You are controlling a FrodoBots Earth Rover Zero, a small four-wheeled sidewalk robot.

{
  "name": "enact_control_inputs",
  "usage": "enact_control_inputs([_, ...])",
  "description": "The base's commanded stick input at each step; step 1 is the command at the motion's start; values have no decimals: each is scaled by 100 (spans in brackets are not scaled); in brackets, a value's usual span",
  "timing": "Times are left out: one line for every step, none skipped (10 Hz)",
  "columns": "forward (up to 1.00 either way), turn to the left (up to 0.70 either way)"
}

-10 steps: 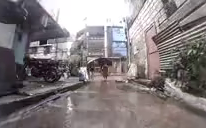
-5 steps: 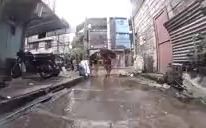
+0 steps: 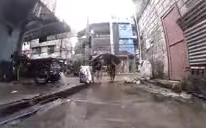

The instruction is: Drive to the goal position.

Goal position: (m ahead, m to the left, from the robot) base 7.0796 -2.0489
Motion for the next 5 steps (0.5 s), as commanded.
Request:
enact_control_inputs([99,0])
enact_control_inputs([99,0])
enact_control_inputs([99,0])
enact_control_inputs([99,0])
enact_control_inputs([99,0])
